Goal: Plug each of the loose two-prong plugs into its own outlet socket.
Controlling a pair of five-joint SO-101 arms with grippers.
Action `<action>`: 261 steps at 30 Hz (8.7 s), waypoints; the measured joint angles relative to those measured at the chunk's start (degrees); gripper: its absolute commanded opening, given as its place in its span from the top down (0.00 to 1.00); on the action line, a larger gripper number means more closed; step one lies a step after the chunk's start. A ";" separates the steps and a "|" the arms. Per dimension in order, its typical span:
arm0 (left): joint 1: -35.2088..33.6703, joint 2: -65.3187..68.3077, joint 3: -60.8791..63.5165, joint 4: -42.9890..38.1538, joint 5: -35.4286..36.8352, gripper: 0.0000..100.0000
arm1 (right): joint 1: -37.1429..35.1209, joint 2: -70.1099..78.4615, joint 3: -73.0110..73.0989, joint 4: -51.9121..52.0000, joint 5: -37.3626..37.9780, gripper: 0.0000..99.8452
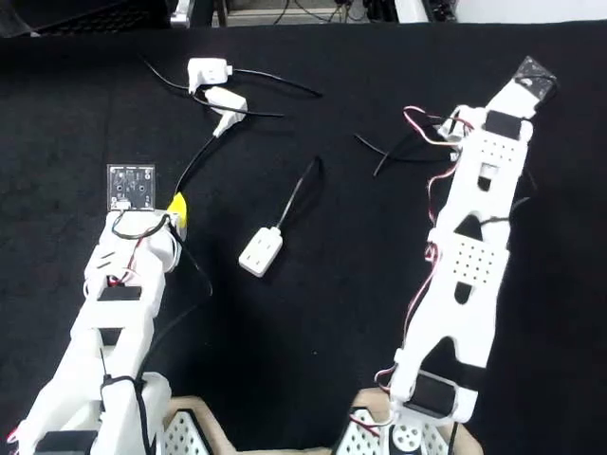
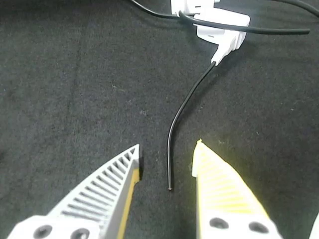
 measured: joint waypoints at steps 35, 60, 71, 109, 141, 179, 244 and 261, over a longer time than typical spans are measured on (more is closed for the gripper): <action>0.09 0.00 0.00 -0.35 0.00 0.82 | 6.59 -7.03 -8.97 15.91 0.00 0.80; 0.09 0.00 0.18 -0.35 0.00 0.82 | 13.19 5.54 -11.16 14.51 -5.19 0.99; 0.09 0.00 0.18 -0.35 0.00 0.82 | 9.41 0.26 -10.37 19.96 -5.19 0.99; -13.19 -12.13 3.96 5.27 0.09 0.81 | -48.97 -18.99 9.85 21.80 15.82 0.99; -15.82 -54.51 16.97 32.26 -2.55 0.81 | -64.79 -5.80 1.76 21.36 14.15 0.72; -2.37 -15.21 -10.55 43.60 3.87 0.74 | -8.97 -18.20 21.89 21.36 14.95 0.71; 3.43 29.36 -30.59 42.11 12.75 0.87 | -8.62 -10.55 16.97 18.29 8.09 0.71; 3.43 29.45 -31.12 42.46 14.42 0.87 | -8.62 -10.55 16.97 18.29 8.09 0.71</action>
